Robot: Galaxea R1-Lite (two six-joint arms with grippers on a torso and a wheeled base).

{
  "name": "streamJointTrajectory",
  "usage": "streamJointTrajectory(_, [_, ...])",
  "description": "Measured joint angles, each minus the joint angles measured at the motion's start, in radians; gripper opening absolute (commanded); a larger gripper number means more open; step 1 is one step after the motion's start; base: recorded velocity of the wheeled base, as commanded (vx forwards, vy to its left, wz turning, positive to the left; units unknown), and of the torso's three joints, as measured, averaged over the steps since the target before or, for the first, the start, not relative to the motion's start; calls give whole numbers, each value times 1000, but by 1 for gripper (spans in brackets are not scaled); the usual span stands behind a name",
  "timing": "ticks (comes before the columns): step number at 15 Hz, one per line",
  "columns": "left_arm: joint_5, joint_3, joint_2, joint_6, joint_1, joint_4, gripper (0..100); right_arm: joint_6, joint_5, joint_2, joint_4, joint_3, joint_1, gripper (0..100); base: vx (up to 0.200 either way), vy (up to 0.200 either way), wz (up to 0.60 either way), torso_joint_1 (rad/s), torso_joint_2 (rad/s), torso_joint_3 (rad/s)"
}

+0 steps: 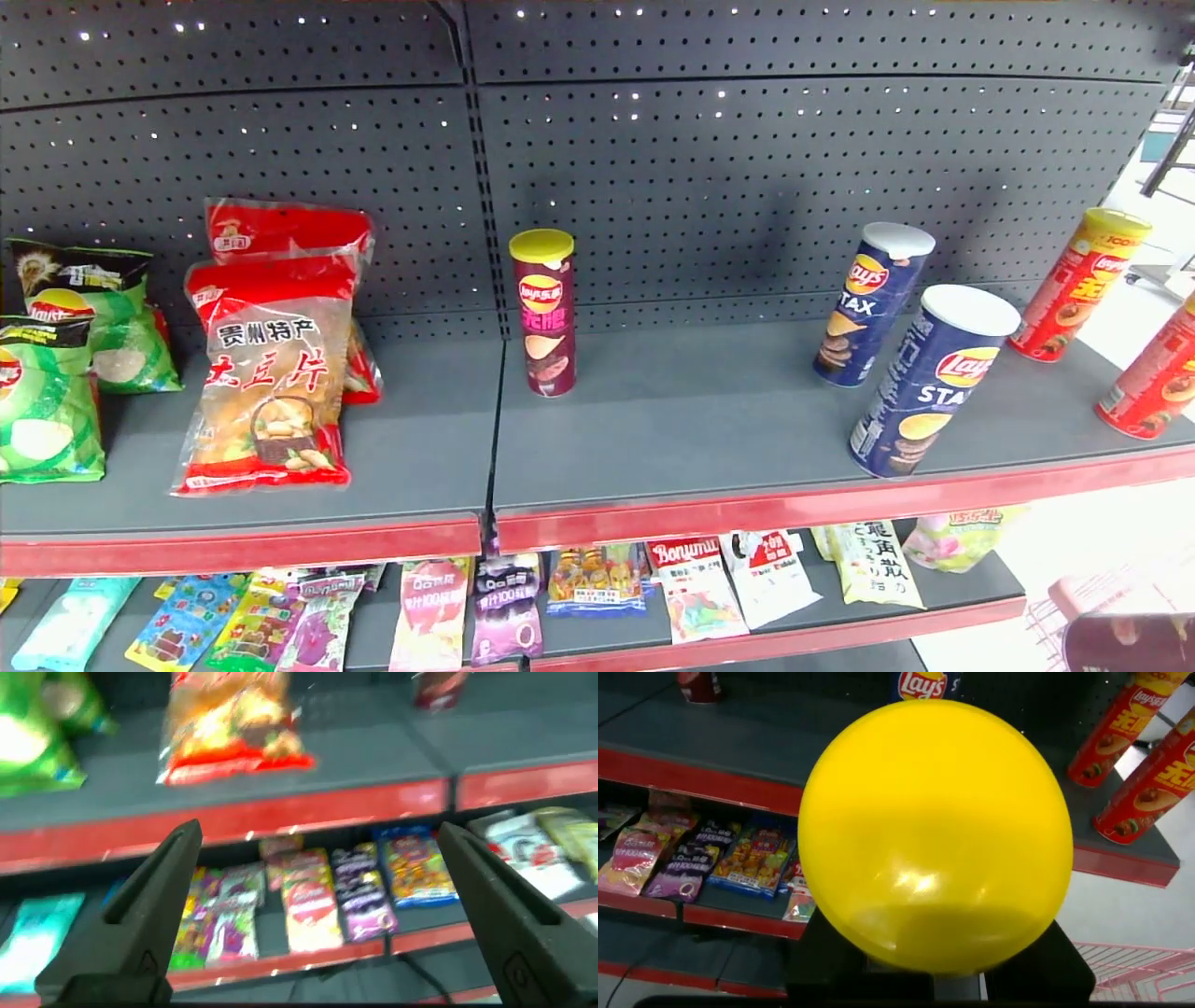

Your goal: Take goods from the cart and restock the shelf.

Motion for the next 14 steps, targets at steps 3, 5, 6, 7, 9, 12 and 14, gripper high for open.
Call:
streamJointTrajectory(3, [-37, -152, 141, -39, -13, -5, 100, 1, -1, -22, 5, 17, 0, 0, 0, 0, 0, 0, 0, 0])
streamJointTrajectory(5, [-76, -288, 347, -57, -17, -20, 100, 0, -6, -10, 9, 22, 0, 0, 0, 0, 0, 0, 0, 0])
streamJointTrajectory(6, [-105, -351, 457, -60, -20, -35, 100, 0, -7, 3, 8, 22, 0, 0, 0, 0, 0, 0, 0, 0])
streamJointTrajectory(7, [-160, -407, 575, -50, -27, -59, 100, 1, -6, 23, 8, 23, -1, 0, 0, 0, 0, 0, 0, 0])
streamJointTrajectory(9, [-307, -485, 780, -18, -43, -117, 100, 2, -5, 51, 4, 17, 0, 0, 0, 0, 0, 0, 0, 0])
streamJointTrajectory(12, [-490, -550, 1049, 59, -57, -243, 100, 5, -1, 71, 5, 21, 0, 0, 0, 0, 0, 0, 0, 0])
streamJointTrajectory(14, [-548, -587, 1212, 96, -62, -339, 100, 9, -2, 75, 5, 21, 0, 0, 0, 0, 0, 0, 0, 0])
